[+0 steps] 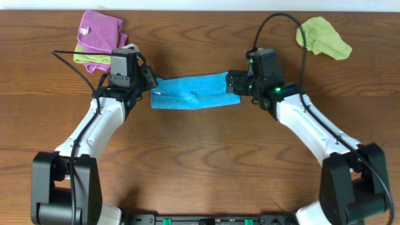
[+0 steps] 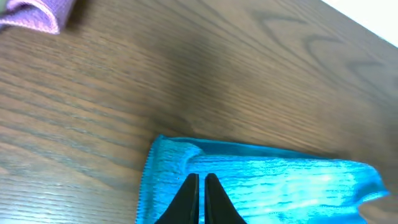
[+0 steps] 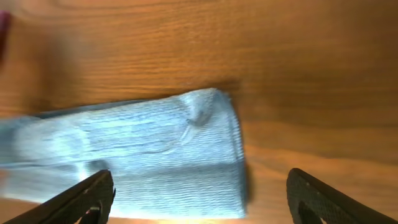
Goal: Fold the cloth
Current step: 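Fold the right half of the blue strip onto the left with right gripper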
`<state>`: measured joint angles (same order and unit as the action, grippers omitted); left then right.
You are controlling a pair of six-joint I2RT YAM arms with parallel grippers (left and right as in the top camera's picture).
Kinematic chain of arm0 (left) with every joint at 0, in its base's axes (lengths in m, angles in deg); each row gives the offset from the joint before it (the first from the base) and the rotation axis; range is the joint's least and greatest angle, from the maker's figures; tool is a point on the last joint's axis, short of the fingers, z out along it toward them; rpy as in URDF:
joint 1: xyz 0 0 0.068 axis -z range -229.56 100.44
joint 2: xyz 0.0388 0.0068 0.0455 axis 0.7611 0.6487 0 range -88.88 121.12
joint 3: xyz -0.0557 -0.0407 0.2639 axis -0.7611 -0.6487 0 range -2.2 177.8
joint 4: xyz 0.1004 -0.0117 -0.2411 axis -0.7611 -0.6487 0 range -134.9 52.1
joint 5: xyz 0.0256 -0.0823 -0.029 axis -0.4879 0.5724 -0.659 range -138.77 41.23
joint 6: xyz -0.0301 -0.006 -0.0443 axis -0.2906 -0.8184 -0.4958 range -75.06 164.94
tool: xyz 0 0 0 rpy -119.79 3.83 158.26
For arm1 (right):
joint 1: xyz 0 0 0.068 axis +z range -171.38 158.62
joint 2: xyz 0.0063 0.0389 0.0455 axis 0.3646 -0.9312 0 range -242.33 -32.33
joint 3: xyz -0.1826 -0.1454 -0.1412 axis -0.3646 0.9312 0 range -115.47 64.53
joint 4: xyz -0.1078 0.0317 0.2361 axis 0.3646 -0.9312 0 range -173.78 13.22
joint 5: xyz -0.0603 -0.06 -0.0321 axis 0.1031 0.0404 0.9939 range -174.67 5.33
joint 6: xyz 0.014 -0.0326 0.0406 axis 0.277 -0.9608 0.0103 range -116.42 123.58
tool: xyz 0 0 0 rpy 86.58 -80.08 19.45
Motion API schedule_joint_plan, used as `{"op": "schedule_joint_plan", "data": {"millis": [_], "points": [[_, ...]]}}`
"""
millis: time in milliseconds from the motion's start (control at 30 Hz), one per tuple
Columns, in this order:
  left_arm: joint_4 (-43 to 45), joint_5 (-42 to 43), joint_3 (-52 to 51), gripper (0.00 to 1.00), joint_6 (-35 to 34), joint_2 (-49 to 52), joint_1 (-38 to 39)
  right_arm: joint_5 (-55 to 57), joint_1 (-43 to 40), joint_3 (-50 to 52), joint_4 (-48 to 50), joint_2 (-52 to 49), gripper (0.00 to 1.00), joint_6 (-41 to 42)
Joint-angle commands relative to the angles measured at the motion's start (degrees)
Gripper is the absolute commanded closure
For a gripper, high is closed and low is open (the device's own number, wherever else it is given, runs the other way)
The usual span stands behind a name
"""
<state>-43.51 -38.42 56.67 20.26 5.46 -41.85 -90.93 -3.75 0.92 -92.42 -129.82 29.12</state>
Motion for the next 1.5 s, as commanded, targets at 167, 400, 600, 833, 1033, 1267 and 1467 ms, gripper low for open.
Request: {"op": "schedule_joint_plan", "data": {"millis": [167,400,600,833,1033,1267,1467], "points": [[1.4,4.33,1.18,0.94,-3.04,4.22,1.4,-12.48,-5.49,0.04,-0.37,0.42,0.07,8.44],[1.57,4.35,1.18,0.94,-3.26,11.43,2.1,-19.71,-7.58,0.11,2.19,-7.52,0.06,11.37],[1.6,4.2,1.18,0.94,-3.26,13.57,2.1,-19.06,-7.15,0.11,2.25,-8.63,0.04,11.78],[1.57,4.09,1.18,0.94,-3.23,14.62,2.1,-17.62,-6.88,0.15,3.1,-11.26,0.06,14.29],[1.6,4.11,1.18,0.94,-3.26,15.06,2.1,-17.59,-5.55,0.15,5.09,-13.27,0.06,15.63],[1.55,4.13,1.18,0.94,-3.23,15.06,2.1,-17.97,-4.46,0.15,7.69,-16.68,0.08,16.87],[1.55,4.13,1.18,0.94,-3.26,15.06,2.1,-17.99,-2.54,0.15,12.11,-19.02,0.17,17.49]]}}
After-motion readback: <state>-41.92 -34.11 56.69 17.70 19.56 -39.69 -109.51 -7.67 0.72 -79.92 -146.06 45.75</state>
